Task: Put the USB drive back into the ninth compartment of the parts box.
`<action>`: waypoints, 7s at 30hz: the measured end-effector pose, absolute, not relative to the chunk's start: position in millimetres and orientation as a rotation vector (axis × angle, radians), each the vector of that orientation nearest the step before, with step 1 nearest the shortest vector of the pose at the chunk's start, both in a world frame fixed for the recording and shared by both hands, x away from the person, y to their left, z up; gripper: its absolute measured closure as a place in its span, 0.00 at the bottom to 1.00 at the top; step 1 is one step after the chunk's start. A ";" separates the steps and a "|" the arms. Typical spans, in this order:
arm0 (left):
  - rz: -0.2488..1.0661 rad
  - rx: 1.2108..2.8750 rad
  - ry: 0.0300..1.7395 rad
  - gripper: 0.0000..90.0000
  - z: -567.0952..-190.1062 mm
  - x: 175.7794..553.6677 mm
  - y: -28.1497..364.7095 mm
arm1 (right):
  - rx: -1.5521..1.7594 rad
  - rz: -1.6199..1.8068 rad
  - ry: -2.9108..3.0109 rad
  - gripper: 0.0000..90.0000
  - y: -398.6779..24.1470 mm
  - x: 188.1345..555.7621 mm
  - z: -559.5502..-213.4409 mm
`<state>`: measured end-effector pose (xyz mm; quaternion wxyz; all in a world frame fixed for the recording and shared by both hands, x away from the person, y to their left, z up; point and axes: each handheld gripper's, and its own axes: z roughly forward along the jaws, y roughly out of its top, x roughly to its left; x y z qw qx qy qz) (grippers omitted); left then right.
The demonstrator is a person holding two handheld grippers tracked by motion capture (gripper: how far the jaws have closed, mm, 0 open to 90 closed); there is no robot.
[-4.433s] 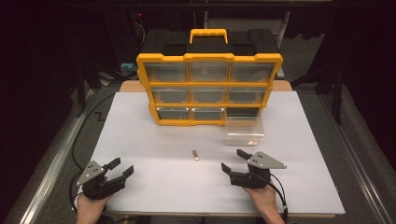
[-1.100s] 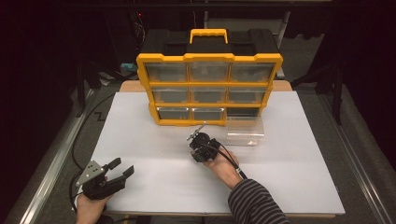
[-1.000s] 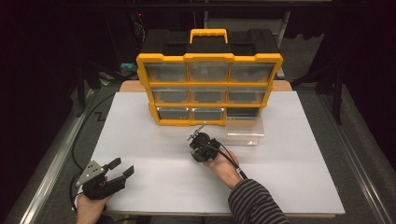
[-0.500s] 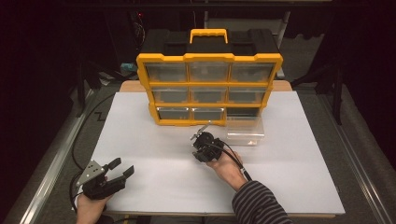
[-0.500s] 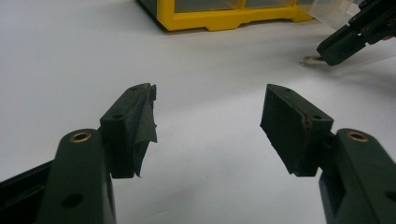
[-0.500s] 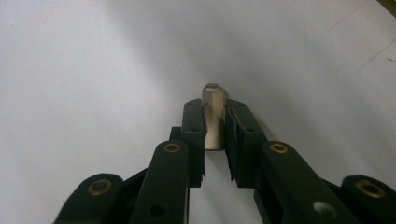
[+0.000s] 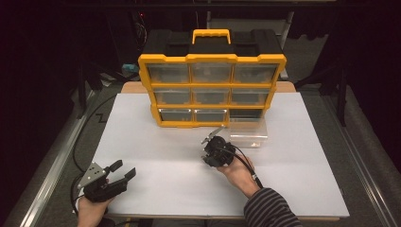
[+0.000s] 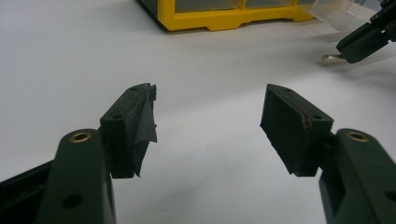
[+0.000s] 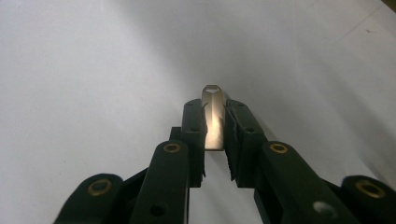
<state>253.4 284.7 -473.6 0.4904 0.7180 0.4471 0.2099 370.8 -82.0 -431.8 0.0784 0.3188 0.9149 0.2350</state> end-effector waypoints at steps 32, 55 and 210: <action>0.515 1.747 1.093 0.40 -474.0 254.3 284.3 | 1.006 0.767 2.676 0.88 -142.4 349.2 -419.0; 0.512 1.739 1.102 0.39 -474.4 255.0 285.0 | 1.094 0.813 2.621 0.88 -180.4 339.7 -416.4; 0.514 1.740 1.105 0.39 -474.4 255.9 284.2 | 1.117 1.143 2.157 0.48 -256.7 302.6 -394.5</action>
